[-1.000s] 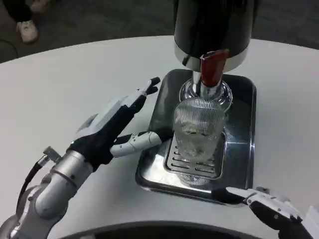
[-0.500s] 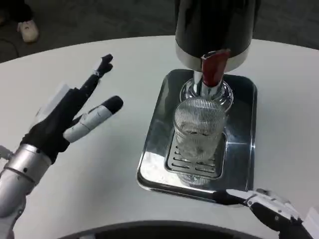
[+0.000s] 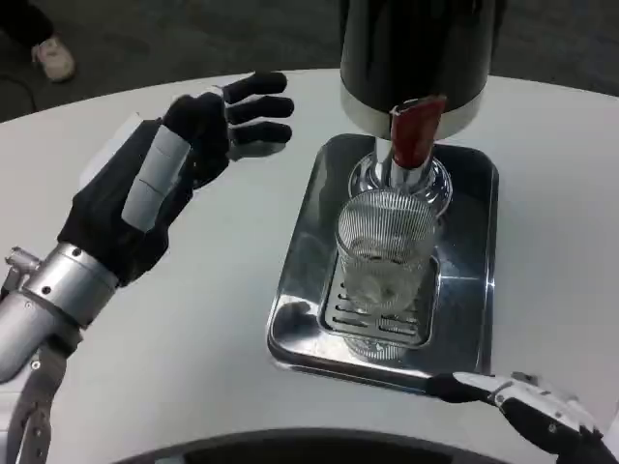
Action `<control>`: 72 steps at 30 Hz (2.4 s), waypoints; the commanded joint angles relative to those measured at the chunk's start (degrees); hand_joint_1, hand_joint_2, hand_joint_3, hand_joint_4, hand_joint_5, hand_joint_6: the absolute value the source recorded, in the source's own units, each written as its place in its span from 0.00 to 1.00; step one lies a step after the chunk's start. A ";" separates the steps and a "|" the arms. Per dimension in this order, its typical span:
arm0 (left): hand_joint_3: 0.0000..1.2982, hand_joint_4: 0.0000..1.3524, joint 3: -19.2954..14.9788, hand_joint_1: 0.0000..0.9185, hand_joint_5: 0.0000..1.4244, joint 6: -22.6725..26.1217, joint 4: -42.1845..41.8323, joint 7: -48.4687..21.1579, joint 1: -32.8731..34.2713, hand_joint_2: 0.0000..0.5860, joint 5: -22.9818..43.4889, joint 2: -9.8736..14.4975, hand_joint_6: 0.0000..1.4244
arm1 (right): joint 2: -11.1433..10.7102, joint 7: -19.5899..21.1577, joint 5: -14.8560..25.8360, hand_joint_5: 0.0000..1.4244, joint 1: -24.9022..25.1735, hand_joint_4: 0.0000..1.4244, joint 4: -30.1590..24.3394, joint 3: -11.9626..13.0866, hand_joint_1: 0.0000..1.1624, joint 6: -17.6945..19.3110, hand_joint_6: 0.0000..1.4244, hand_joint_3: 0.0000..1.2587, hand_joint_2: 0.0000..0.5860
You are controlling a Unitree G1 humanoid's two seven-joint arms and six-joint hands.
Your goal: Grasp the cup under the faucet to collect the drink, then remove the cup.
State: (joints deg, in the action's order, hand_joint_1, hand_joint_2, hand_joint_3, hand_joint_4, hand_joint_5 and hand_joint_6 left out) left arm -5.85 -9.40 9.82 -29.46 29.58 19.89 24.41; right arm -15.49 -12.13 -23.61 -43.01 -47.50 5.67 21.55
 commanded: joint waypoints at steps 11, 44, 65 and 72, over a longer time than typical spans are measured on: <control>0.16 0.16 2.85 0.00 0.20 14.49 -6.55 -6.79 5.31 0.11 5.20 -4.24 0.16 | 0.40 0.37 0.94 0.14 -0.64 0.19 -0.06 0.28 0.56 1.13 0.07 0.23 0.91; 0.16 0.15 8.08 0.00 0.19 6.12 -0.48 -11.34 11.24 0.09 -4.12 -7.39 0.15 | 0.77 0.38 1.58 0.14 -0.41 0.19 0.30 0.76 0.56 1.34 0.07 0.23 0.91; 0.18 0.15 7.25 0.00 0.18 2.91 0.32 -10.37 11.83 0.10 -4.87 -9.34 0.12 | 1.28 0.30 1.27 0.14 -0.66 0.19 -0.10 0.32 0.56 1.23 0.07 0.23 0.91; 0.18 0.15 7.07 0.00 0.18 1.65 -0.16 -9.68 12.19 0.10 -5.43 -9.80 0.11 | 1.33 0.32 1.26 0.14 -0.68 0.19 0.03 0.20 0.56 1.32 0.07 0.23 0.91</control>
State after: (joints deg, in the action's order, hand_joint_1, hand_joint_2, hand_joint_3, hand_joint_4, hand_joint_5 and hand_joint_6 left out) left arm 1.24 -6.16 9.87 -39.29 41.18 15.05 14.76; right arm -14.26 -12.11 -22.28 -43.02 -47.46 5.89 21.88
